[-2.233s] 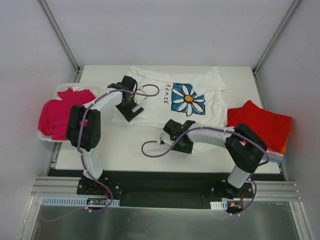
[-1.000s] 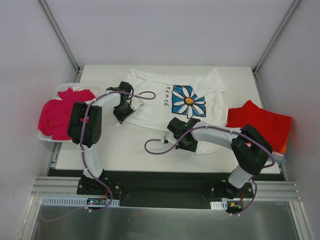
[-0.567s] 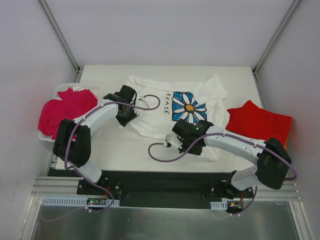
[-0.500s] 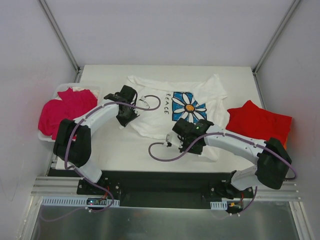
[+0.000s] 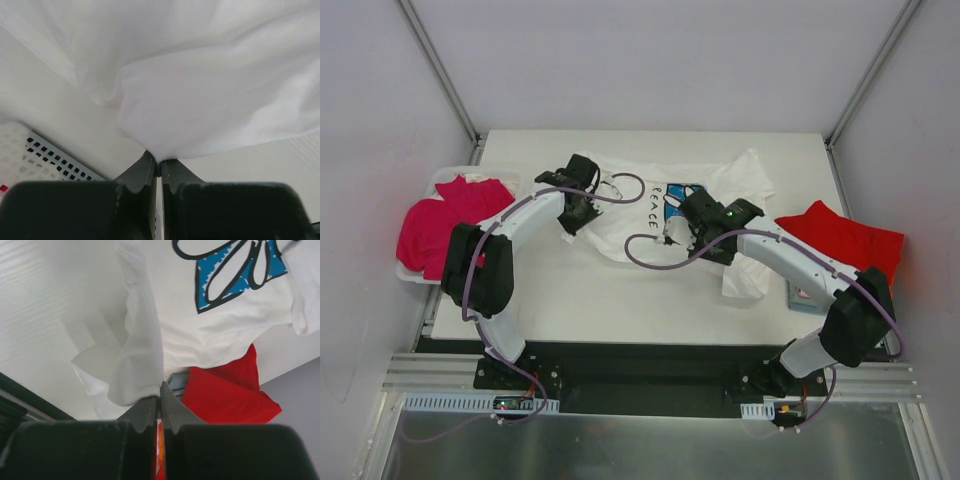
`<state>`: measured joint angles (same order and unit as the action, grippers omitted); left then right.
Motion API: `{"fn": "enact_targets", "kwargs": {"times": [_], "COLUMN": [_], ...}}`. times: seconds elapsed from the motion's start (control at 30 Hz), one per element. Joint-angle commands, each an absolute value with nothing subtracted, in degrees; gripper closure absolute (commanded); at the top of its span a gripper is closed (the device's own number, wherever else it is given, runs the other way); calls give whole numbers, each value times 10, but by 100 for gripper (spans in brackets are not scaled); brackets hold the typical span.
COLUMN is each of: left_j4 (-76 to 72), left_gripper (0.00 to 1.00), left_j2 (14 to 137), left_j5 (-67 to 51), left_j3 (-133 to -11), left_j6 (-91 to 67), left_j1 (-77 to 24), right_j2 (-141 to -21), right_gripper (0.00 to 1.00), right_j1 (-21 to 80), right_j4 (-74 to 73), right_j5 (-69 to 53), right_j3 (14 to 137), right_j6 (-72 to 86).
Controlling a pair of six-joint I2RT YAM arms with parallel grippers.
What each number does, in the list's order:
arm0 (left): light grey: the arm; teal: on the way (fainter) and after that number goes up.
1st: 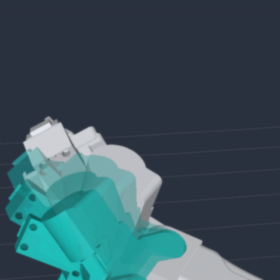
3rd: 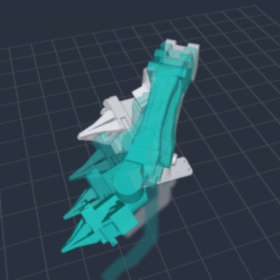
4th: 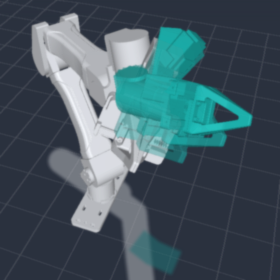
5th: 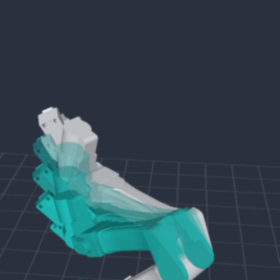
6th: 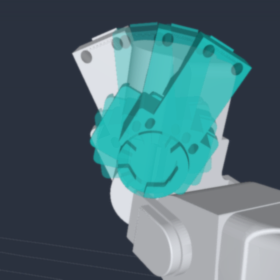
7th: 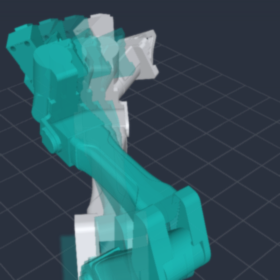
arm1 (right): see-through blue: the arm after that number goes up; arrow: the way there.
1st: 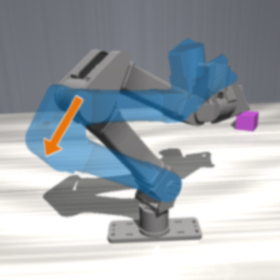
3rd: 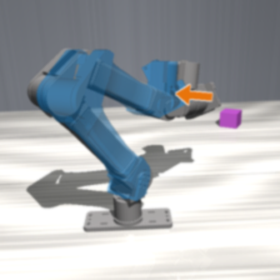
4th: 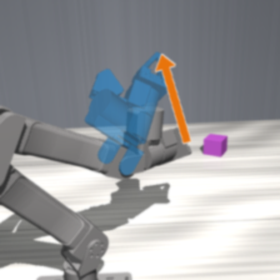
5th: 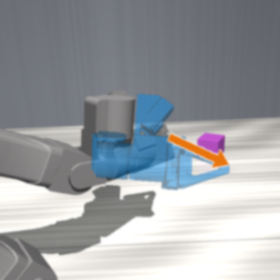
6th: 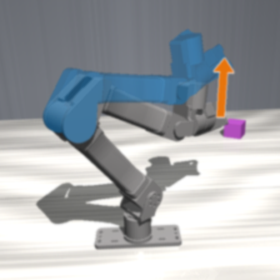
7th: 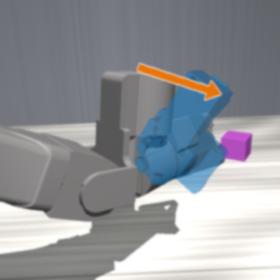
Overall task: Fold and stack the t-shirts
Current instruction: Fold the flattened tshirt in 1/3 of the way
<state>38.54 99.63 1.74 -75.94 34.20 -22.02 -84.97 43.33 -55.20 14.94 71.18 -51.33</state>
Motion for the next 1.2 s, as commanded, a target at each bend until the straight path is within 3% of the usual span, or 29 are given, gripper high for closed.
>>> {"fn": "enact_targets", "kwargs": {"times": [0.0,0.6,1.17], "left_j4": [394,394,398], "left_gripper": [100,100,100], "left_j2": [1010,1097,1144], "left_j5": [25,54,70], "left_j3": [-796,-905,-942], "left_j6": [352,374,395], "left_j1": [-214,-194,-192], "right_j2": [-888,-1065,-1136], "right_gripper": [99,99,99], "right_j1": [395,287,263], "right_j4": [-564,-490,-492], "right_j5": [174,181,194], "right_j3": [758,866,955], "right_j6": [-558,-646,-681]}}
